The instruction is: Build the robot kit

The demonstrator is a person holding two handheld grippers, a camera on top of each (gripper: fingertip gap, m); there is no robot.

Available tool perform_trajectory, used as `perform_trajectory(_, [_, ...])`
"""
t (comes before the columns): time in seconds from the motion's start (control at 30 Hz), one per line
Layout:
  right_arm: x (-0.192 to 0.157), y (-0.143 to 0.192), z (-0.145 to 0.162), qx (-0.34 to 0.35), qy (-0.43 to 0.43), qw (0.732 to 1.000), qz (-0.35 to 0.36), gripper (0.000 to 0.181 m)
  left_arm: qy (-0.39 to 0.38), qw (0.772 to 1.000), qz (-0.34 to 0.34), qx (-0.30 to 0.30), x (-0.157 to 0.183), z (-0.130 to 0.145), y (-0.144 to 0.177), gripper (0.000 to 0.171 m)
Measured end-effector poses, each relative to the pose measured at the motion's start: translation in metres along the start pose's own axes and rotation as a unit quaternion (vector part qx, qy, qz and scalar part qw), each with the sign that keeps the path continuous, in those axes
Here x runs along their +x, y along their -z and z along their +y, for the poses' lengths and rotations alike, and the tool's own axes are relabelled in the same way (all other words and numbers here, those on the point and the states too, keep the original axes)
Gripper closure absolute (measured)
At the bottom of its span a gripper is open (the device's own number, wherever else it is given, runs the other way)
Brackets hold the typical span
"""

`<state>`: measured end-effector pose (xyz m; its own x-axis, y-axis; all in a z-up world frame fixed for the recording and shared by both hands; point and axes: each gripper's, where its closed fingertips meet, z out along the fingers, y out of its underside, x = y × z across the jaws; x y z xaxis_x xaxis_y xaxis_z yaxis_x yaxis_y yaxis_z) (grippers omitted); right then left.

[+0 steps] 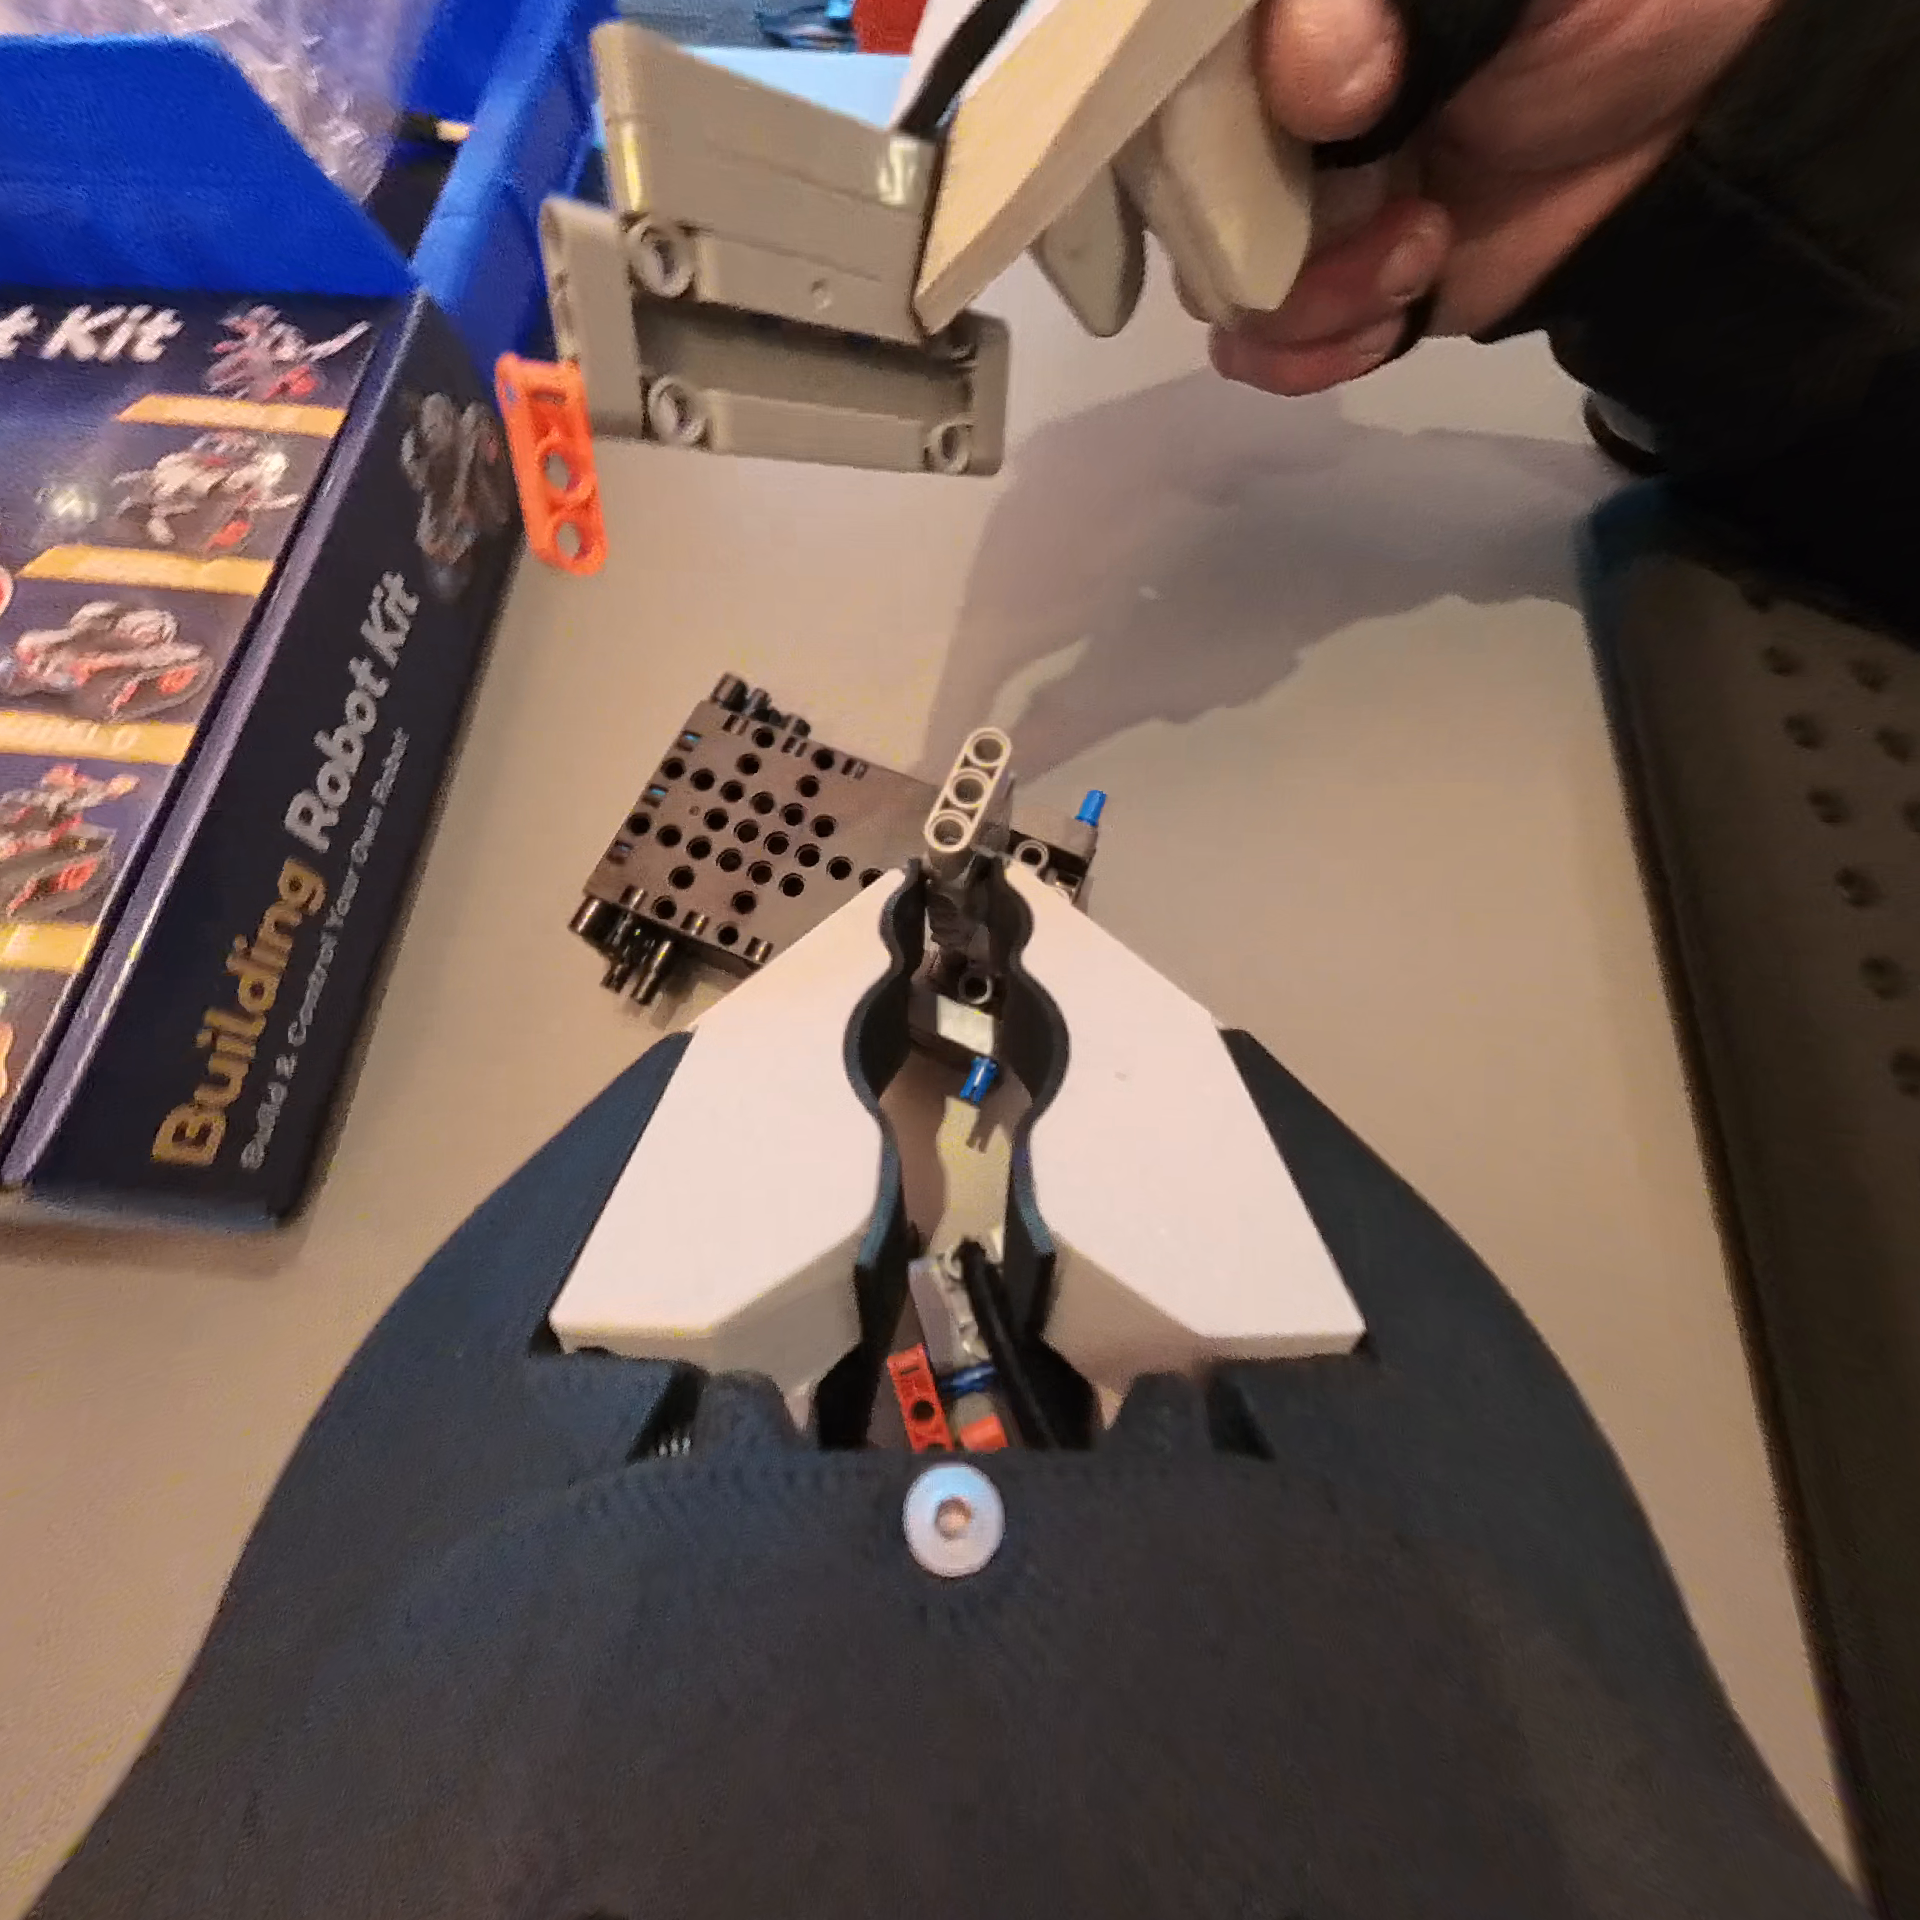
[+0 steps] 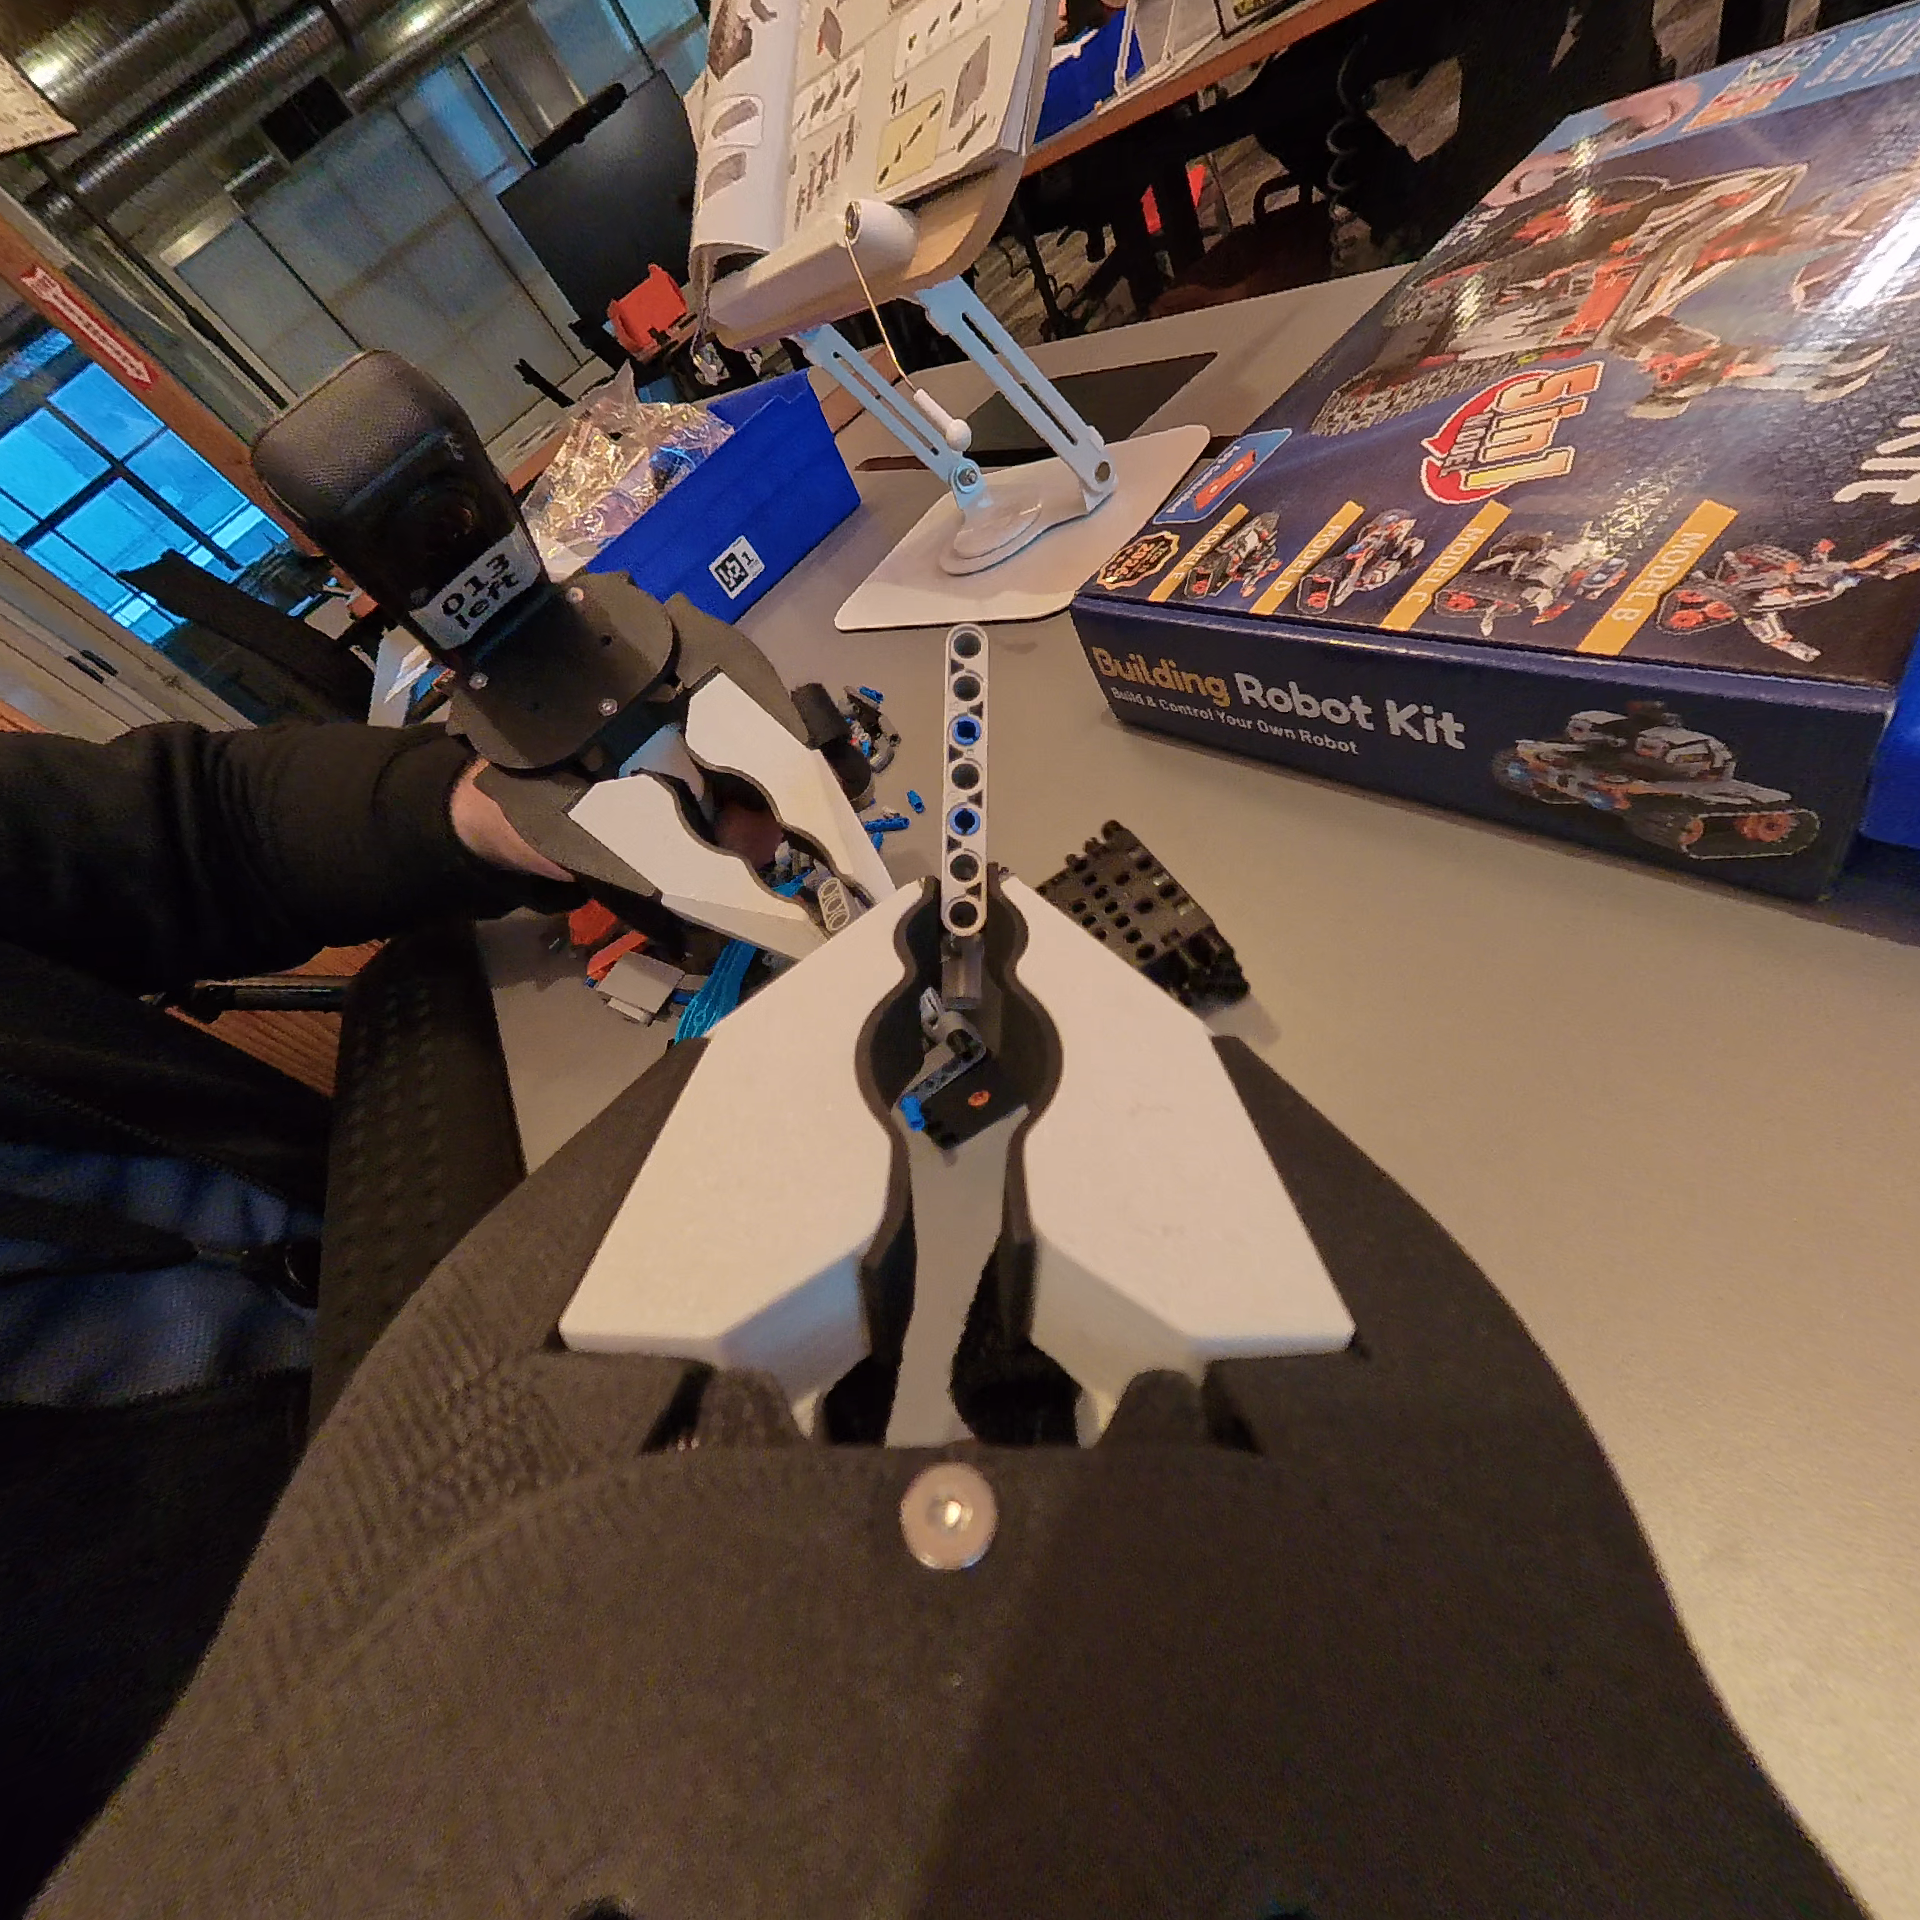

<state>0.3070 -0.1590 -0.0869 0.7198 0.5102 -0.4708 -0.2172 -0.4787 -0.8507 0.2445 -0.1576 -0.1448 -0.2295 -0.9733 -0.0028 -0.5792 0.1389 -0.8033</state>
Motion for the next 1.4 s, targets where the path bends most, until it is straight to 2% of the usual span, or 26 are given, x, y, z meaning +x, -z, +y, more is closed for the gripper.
perform_trajectory(0.17, [0.001, -0.003, 0.000, -0.003, 0.013, 1.000, 0.011, 0.176, 0.025, 0.999, -0.029, -0.021, 0.002, 0.011, 0.005, 0.164])
perform_trajectory(0.27, [0.002, -0.006, 0.003, -0.012, 0.024, 0.999, 0.023, 0.176, 0.027, 0.999, -0.026, -0.025, 0.008, 0.017, 0.003, 0.157])
perform_trajectory(0.7, [0.006, -0.011, 0.009, -0.033, 0.046, 0.997, 0.048, 0.176, 0.005, 0.999, -0.019, -0.039, 0.014, 0.023, 0.001, 0.158])
perform_trajectory(1.4, [0.011, -0.012, 0.014, -0.050, 0.056, 0.995, 0.066, 0.176, 0.009, 0.999, -0.020, -0.023, 0.013, 0.021, -0.003, 0.158])
